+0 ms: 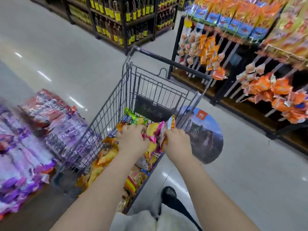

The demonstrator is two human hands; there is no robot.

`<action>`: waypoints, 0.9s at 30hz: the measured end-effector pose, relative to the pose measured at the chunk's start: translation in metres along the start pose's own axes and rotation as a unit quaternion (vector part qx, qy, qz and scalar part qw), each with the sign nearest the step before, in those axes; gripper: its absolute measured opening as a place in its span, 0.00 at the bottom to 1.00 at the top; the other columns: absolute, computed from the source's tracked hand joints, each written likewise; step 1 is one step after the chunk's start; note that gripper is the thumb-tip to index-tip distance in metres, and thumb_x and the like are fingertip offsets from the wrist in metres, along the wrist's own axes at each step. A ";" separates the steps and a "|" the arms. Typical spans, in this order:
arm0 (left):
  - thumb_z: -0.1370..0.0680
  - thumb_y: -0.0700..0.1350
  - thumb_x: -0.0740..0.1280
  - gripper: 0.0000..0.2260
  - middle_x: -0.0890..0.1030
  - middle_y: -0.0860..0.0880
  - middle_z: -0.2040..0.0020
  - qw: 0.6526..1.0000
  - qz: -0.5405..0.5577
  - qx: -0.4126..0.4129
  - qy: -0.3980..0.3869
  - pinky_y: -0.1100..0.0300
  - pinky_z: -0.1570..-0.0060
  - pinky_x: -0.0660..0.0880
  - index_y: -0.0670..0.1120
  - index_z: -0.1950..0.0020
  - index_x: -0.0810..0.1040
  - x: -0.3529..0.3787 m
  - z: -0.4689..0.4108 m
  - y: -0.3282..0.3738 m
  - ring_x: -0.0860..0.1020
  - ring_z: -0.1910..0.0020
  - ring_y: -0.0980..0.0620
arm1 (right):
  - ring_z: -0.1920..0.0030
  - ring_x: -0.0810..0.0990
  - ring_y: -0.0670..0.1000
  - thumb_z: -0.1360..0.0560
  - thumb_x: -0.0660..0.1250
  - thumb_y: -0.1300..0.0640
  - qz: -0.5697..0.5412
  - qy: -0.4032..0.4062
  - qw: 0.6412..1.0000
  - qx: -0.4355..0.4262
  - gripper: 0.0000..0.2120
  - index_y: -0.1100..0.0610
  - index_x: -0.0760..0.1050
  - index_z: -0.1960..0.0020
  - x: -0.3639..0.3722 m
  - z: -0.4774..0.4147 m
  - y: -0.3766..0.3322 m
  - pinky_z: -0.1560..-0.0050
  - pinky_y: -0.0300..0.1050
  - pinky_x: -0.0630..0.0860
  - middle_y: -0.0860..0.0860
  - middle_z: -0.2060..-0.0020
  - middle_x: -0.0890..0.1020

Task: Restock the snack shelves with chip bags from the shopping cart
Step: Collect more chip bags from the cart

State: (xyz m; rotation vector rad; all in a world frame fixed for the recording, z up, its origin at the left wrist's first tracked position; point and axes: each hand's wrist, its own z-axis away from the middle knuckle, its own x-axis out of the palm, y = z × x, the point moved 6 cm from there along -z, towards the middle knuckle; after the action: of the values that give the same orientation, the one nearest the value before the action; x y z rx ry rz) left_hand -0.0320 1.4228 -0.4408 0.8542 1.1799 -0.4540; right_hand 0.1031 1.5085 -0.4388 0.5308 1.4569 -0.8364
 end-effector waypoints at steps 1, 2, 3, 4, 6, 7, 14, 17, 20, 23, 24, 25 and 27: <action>0.26 0.53 0.66 0.15 0.77 0.53 0.39 1.000 0.008 -0.028 0.004 0.45 0.36 0.63 0.58 0.39 0.76 -0.001 -0.016 -0.012 0.69 0.36 0.46 | 0.41 0.71 0.58 0.25 0.61 0.58 -0.003 -0.011 1.000 -0.009 0.10 0.54 0.74 0.44 0.007 -0.020 -0.003 0.45 0.51 0.68 0.52 0.45 0.76; 0.27 0.52 0.66 0.15 0.77 0.52 0.40 0.998 0.012 -0.055 0.010 0.45 0.36 0.64 0.59 0.40 0.76 -0.001 -0.031 -0.022 0.69 0.37 0.45 | 0.41 0.71 0.58 0.25 0.62 0.58 -0.008 -0.024 0.999 -0.023 0.11 0.54 0.74 0.43 0.014 -0.041 -0.007 0.44 0.52 0.68 0.52 0.45 0.76; 0.27 0.52 0.66 0.15 0.77 0.52 0.40 0.997 0.010 -0.076 0.016 0.45 0.36 0.63 0.59 0.40 0.77 0.001 -0.046 -0.031 0.69 0.37 0.45 | 0.41 0.71 0.58 0.25 0.62 0.57 -0.010 -0.035 0.998 -0.043 0.12 0.54 0.74 0.42 0.022 -0.062 -0.012 0.44 0.52 0.69 0.52 0.45 0.76; 0.27 0.51 0.66 0.15 0.77 0.52 0.39 0.995 0.004 -0.093 0.018 0.46 0.36 0.63 0.59 0.40 0.77 0.003 -0.059 -0.037 0.69 0.37 0.45 | 0.41 0.71 0.57 0.26 0.63 0.57 -0.006 -0.042 0.997 -0.065 0.14 0.54 0.74 0.41 0.029 -0.082 -0.019 0.44 0.52 0.69 0.52 0.45 0.76; 0.27 0.51 0.66 0.17 0.76 0.51 0.38 0.993 -0.008 -0.118 0.012 0.47 0.36 0.62 0.58 0.38 0.76 0.012 -0.085 -0.045 0.69 0.36 0.44 | 0.42 0.71 0.57 0.25 0.63 0.56 -0.003 -0.064 0.992 -0.105 0.16 0.53 0.74 0.38 0.043 -0.120 -0.031 0.45 0.52 0.70 0.52 0.43 0.76; 0.27 0.51 0.65 0.18 0.76 0.51 0.38 0.991 -0.013 -0.130 0.004 0.47 0.36 0.62 0.58 0.37 0.75 0.019 -0.097 -0.048 0.68 0.35 0.44 | 0.41 0.71 0.58 0.25 0.63 0.55 -0.007 -0.083 0.989 -0.120 0.16 0.54 0.73 0.38 0.051 -0.137 -0.035 0.45 0.52 0.70 0.52 0.43 0.75; 0.26 0.53 0.66 0.18 0.75 0.49 0.37 0.960 0.039 -0.266 -0.074 0.45 0.34 0.64 0.56 0.36 0.75 0.084 -0.160 -0.081 0.67 0.33 0.43 | 0.40 0.71 0.58 0.26 0.65 0.57 -0.018 -0.224 0.959 -0.170 0.17 0.51 0.73 0.38 0.121 -0.248 -0.030 0.44 0.52 0.70 0.53 0.41 0.76; 0.28 0.53 0.69 0.19 0.76 0.49 0.38 0.941 0.097 -0.312 -0.086 0.47 0.37 0.68 0.57 0.37 0.76 0.117 -0.184 -0.103 0.69 0.36 0.42 | 0.40 0.73 0.59 0.26 0.65 0.58 -0.021 -0.259 0.949 -0.176 0.16 0.52 0.75 0.38 0.156 -0.290 -0.026 0.45 0.51 0.72 0.55 0.43 0.77; 0.30 0.52 0.71 0.17 0.78 0.48 0.41 0.895 0.191 -0.393 -0.089 0.48 0.41 0.73 0.59 0.41 0.77 0.160 -0.203 -0.127 0.75 0.41 0.42 | 0.40 0.74 0.60 0.26 0.65 0.60 -0.043 -0.293 0.942 -0.160 0.16 0.55 0.75 0.38 0.194 -0.324 -0.026 0.43 0.52 0.74 0.57 0.43 0.77; 0.27 0.42 0.71 0.17 0.78 0.50 0.50 0.801 0.362 -0.474 -0.052 0.62 0.59 0.75 0.54 0.40 0.75 0.197 -0.220 -0.136 0.77 0.59 0.55 | 0.37 0.73 0.61 0.25 0.65 0.60 -0.054 -0.332 0.928 -0.157 0.21 0.58 0.70 0.32 0.233 -0.348 -0.030 0.38 0.54 0.72 0.59 0.38 0.75; 0.25 0.39 0.70 0.17 0.77 0.51 0.53 0.764 0.408 -0.499 -0.039 0.64 0.64 0.72 0.51 0.38 0.74 0.209 -0.226 -0.138 0.75 0.63 0.56 | 0.36 0.73 0.62 0.25 0.65 0.59 -0.050 -0.347 0.923 -0.161 0.22 0.58 0.69 0.31 0.247 -0.355 -0.033 0.37 0.54 0.72 0.60 0.38 0.74; 0.24 0.39 0.69 0.18 0.76 0.51 0.55 0.729 0.443 -0.521 -0.024 0.63 0.65 0.71 0.48 0.36 0.73 0.223 -0.233 -0.141 0.75 0.64 0.54 | 0.37 0.73 0.62 0.25 0.65 0.59 -0.043 -0.362 0.917 -0.164 0.22 0.59 0.68 0.31 0.260 -0.360 -0.034 0.37 0.54 0.72 0.60 0.38 0.74; 0.22 0.44 0.67 0.18 0.80 0.46 0.51 0.673 0.491 -0.553 -0.010 0.59 0.57 0.75 0.47 0.32 0.72 0.247 -0.246 -0.145 0.79 0.55 0.47 | 0.37 0.73 0.63 0.25 0.66 0.59 -0.028 -0.389 0.907 -0.162 0.22 0.60 0.68 0.33 0.285 -0.369 -0.037 0.39 0.54 0.72 0.61 0.39 0.73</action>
State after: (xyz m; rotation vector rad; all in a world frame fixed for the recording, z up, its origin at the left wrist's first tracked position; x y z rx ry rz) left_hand -0.2006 1.5540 -0.7522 0.2593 0.5905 1.0869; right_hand -0.1856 1.7184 -0.7409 -0.1103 0.8343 -0.7087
